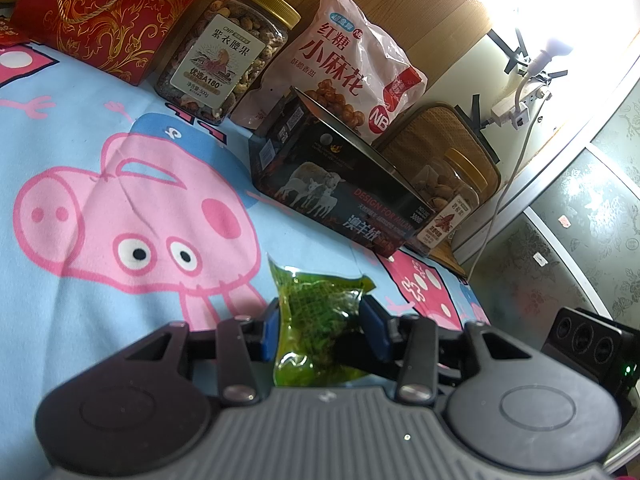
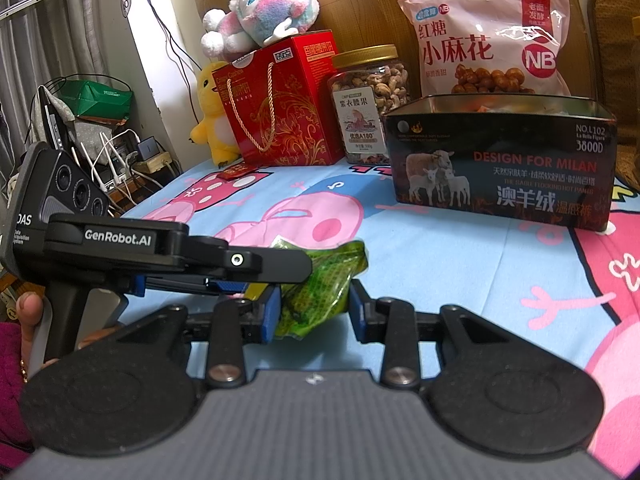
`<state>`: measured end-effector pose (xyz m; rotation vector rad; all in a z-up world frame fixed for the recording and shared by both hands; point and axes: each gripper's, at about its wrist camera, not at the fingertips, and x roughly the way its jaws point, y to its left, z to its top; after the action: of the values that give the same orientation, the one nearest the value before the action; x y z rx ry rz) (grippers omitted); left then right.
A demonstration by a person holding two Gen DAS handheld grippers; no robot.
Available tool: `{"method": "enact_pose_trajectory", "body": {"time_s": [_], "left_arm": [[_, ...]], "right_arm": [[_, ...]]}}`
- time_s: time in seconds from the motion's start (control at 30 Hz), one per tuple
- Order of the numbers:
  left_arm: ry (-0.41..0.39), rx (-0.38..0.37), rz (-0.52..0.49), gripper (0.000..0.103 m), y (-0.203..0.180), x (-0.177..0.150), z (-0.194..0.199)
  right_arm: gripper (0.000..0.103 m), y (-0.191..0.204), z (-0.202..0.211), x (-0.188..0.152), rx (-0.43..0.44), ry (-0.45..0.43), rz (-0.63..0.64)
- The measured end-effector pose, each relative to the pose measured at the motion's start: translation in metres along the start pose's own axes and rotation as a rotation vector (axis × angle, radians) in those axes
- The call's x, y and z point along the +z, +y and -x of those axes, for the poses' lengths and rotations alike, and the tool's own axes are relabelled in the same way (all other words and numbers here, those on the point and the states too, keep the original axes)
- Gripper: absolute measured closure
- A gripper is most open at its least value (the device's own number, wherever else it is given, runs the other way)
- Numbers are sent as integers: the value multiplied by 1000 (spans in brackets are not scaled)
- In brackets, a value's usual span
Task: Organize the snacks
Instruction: 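Hold the green packet in the left gripper above the sheet, then carry the green packet over the tin box and open the left gripper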
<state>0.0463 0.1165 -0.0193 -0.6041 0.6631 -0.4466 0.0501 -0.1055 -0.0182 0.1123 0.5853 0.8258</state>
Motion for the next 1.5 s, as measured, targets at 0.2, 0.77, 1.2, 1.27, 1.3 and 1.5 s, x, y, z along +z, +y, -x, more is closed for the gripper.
{"method": "enact_pose_trajectory", "body": {"time_s": [0.2, 0.77, 1.2, 1.27, 1.3, 1.5], "left_arm": [[0, 0, 0, 62, 0, 0, 0], [1, 0, 0, 62, 0, 0, 0], [0, 1, -1, 62, 0, 0, 0], [0, 1, 0, 62, 0, 0, 0], [0, 1, -1, 62, 0, 0, 0], [5, -6, 8, 62, -1, 1, 0]], "right_arm": [[64, 0, 0, 0, -1, -1, 1], [64, 1, 0, 0, -2, -1, 1], [64, 1, 0, -1, -2, -2, 2], [64, 1, 0, 0, -2, -1, 3], [64, 1, 0, 0, -2, -1, 3], [64, 2, 4, 0, -4, -17, 9]]}}
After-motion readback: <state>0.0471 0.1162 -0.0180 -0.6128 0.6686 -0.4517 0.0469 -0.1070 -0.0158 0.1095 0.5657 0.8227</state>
